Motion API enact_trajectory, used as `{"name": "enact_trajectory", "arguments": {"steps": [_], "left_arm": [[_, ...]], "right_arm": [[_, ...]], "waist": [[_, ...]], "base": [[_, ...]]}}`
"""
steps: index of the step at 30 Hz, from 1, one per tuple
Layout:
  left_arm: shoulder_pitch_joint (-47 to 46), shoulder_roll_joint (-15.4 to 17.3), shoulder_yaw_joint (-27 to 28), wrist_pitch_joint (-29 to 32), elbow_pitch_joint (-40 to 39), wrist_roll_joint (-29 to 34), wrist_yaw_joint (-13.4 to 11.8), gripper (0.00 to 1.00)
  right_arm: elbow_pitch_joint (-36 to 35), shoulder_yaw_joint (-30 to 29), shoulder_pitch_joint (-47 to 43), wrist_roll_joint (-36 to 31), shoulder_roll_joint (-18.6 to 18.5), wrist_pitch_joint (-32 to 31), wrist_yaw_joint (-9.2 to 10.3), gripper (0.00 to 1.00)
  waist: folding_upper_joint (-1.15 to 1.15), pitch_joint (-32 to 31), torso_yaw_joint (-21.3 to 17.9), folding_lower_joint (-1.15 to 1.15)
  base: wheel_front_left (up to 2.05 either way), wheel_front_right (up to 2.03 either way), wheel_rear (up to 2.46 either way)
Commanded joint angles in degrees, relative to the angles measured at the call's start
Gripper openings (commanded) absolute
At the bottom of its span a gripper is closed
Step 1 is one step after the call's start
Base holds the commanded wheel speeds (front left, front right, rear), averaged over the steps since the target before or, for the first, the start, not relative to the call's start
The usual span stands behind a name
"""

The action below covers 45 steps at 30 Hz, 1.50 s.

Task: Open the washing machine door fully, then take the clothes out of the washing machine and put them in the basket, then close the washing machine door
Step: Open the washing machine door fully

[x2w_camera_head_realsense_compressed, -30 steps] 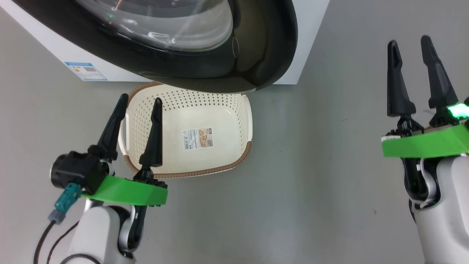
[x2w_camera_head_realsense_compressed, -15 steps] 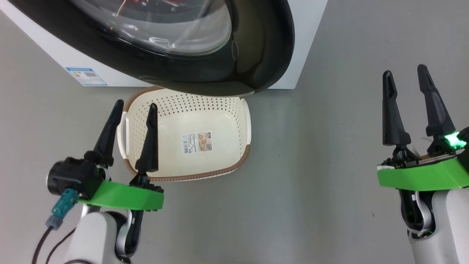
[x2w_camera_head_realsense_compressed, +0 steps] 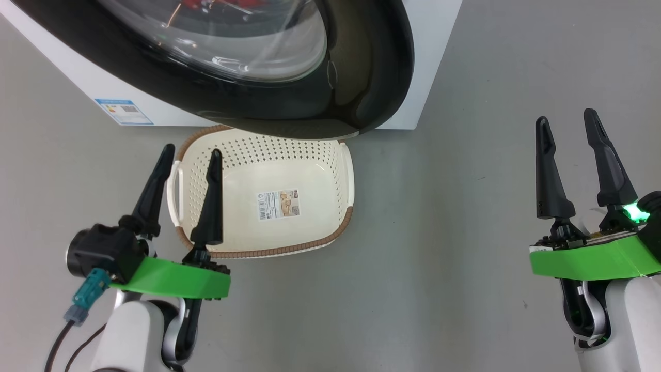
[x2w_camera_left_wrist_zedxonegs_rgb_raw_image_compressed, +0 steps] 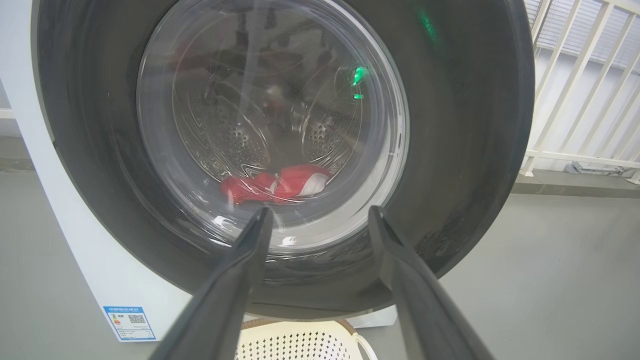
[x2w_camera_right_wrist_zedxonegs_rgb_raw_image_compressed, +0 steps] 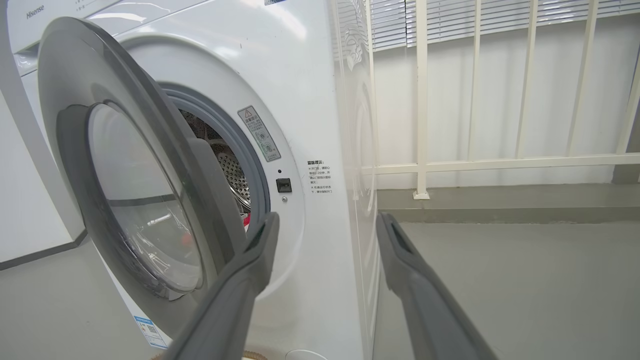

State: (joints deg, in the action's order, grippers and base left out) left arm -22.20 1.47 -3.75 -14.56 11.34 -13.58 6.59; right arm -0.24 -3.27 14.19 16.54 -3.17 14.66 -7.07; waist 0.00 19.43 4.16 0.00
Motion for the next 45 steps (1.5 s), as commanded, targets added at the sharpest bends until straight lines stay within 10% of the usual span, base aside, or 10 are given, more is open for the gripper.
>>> {"name": "enact_trajectory", "arguments": {"steps": [1, 24, 25, 26, 28, 45], "left_arm": [[0.8, 1.4, 1.9, -0.4, -1.4, 0.9, 0.2, 1.0], [1.0, 1.4, 2.1, -0.4, -0.9, 1.4, 0.4, 1.0], [1.0, 1.4, 2.1, -0.4, -1.0, 1.4, 0.4, 1.0], [1.0, 1.4, 2.1, -0.4, -1.0, 1.4, 0.4, 1.0], [0.9, 1.4, 2.1, -0.4, -1.0, 1.3, 0.4, 1.0], [0.3, 1.4, 0.9, -0.4, -1.7, 0.3, 0.1, 1.0]], "right_arm": [[-1.5, 0.9, -0.5, -0.6, 0.3, 0.3, -0.42, 1.0], [-0.7, 1.6, -0.5, 1.3, 0.3, 0.3, -0.42, 1.0], [-0.7, 1.6, -0.5, 1.2, 0.3, 0.3, -0.42, 0.92], [-0.8, 1.6, -0.5, 1.2, 0.3, 0.3, -0.42, 0.45], [-0.8, 1.9, -0.4, 2.0, 0.3, 0.3, -0.42, 0.0], [10.7, 9.3, 15.3, 46.9, -1.3, -1.3, -0.42, 0.0]], "waist": [[0.0, -0.1, 0.0, 0.0], [0.0, -0.8, 0.0, 0.0], [0.0, -0.8, 0.0, 0.0], [0.0, -0.7, 0.0, 0.0], [0.0, -0.7, 0.2, 0.0], [0.0, 1.6, 2.1, 0.0]], "base": [[0.0, 0.0, 0.0], [0.0, 0.0, 0.0], [0.0, 0.0, 0.0], [0.0, 0.0, 0.0], [0.0, 0.0, 0.0], [0.0, 0.0, 0.0]]}}
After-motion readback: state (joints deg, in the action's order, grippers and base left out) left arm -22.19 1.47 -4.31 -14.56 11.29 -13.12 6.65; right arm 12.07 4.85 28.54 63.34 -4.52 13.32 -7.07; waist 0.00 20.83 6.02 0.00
